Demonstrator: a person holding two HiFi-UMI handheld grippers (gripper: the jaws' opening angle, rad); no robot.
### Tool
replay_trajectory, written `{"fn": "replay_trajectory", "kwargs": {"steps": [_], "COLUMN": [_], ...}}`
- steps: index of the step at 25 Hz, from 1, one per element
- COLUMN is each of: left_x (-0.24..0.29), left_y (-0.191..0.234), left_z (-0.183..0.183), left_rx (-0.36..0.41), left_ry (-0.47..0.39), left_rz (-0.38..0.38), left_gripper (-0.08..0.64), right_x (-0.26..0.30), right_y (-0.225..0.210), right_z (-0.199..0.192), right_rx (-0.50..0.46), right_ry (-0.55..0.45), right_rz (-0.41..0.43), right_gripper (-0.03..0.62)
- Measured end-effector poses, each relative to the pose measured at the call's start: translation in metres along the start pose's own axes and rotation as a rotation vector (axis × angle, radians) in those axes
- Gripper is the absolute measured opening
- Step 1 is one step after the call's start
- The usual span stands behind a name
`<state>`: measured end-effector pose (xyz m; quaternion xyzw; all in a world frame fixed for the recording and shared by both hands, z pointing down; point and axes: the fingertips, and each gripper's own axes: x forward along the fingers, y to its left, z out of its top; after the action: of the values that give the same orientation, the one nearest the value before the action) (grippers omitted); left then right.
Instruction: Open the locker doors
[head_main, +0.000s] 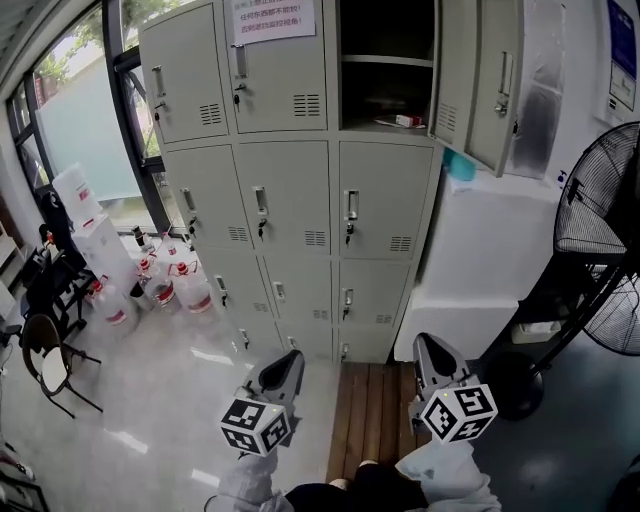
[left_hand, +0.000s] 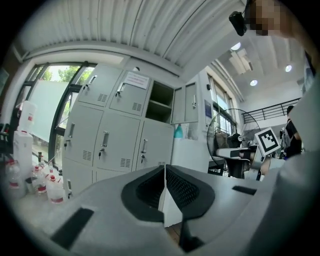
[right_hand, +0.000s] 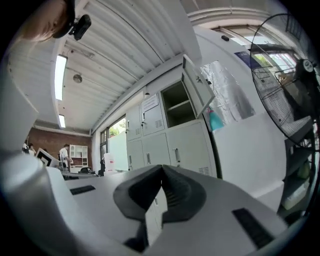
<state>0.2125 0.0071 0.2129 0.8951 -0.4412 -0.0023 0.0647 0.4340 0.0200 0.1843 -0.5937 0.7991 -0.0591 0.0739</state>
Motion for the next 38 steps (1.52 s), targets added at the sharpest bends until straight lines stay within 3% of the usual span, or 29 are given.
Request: {"fn": "replay_trajectory", "kwargs": {"steps": [5,18,38], "left_x": [-0.027,-0.064,-0.012], "left_y": [0.011,0.041,0.172], "left_z": [-0.032,-0.048,-0.022], "left_rx": [-0.068,-0.114,-0.155], "left_ry": [0.024,0.027,-0.035], "left_rz": [0.062,0.172,0.463], "left_gripper": [0.015,0.015,0.015], "right_x": [-0.014,0.022,0.211], "right_y": [0.03,0.09,0.112], "right_z": [-0.046,-0.079,-0.085], "right_rx": [-0.083,-0.047,-0.046], "right_ry": [0.072,0.128,0.17], "right_rz": [-0.02,0.141,0.386], "right_gripper": [0.0,0.0,0.002]}}
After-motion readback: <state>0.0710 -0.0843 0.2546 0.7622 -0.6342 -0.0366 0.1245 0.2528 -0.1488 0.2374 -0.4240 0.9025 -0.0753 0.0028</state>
